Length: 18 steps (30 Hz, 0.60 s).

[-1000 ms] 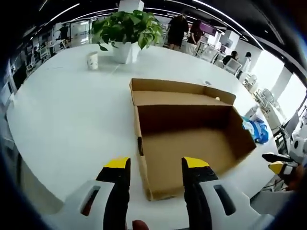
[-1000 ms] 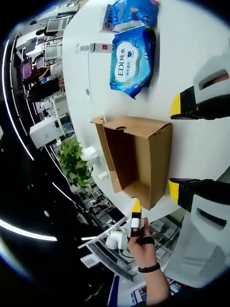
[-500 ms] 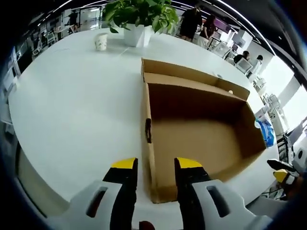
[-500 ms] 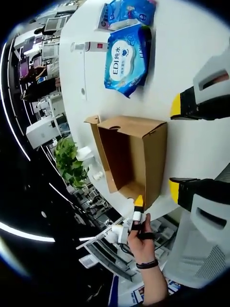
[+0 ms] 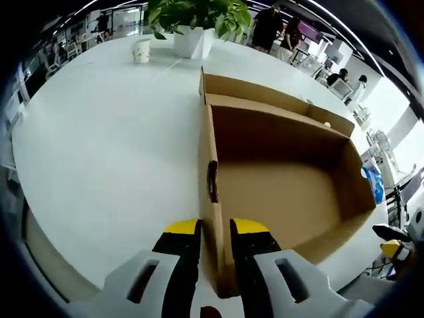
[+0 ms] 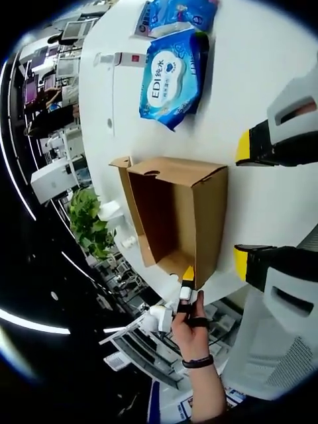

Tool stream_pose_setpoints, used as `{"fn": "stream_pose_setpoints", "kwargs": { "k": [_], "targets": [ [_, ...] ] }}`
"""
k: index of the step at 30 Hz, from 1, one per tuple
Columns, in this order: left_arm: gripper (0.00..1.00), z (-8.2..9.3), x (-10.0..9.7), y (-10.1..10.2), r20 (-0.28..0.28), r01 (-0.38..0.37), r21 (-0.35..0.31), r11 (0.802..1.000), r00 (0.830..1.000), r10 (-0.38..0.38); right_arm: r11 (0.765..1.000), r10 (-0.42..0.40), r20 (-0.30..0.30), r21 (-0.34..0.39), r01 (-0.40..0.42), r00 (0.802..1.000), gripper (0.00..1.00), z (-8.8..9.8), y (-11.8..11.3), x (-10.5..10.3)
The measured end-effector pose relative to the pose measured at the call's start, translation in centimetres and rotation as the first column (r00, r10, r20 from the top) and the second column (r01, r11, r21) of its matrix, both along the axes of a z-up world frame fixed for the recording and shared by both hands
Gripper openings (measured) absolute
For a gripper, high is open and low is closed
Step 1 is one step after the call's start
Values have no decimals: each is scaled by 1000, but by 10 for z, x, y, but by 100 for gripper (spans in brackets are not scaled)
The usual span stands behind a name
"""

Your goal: Operate the shoe box by opening the lid, removing the specified soft item, and placing it in the target area until the item is outside and the box remains undamaged.

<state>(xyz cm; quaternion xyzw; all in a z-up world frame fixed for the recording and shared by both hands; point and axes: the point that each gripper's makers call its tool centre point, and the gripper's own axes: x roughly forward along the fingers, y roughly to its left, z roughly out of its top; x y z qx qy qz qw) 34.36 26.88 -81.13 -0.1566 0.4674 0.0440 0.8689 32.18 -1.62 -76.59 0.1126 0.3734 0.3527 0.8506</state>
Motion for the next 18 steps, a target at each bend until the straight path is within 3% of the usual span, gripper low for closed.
{"fn": "stream_pose_setpoints", "kwargs": {
  "k": [8, 18],
  "targets": [
    [13, 1, 1, 3, 7, -20, 8, 1000, 1000, 20, 1000, -2, 7, -7, 2, 1000, 43, 10, 12, 25],
    [9, 1, 0, 6, -1, -41, 47, 998, 999, 41, 999, -36, 17, -35, 37, 999, 42, 21, 19, 71]
  ]
}}
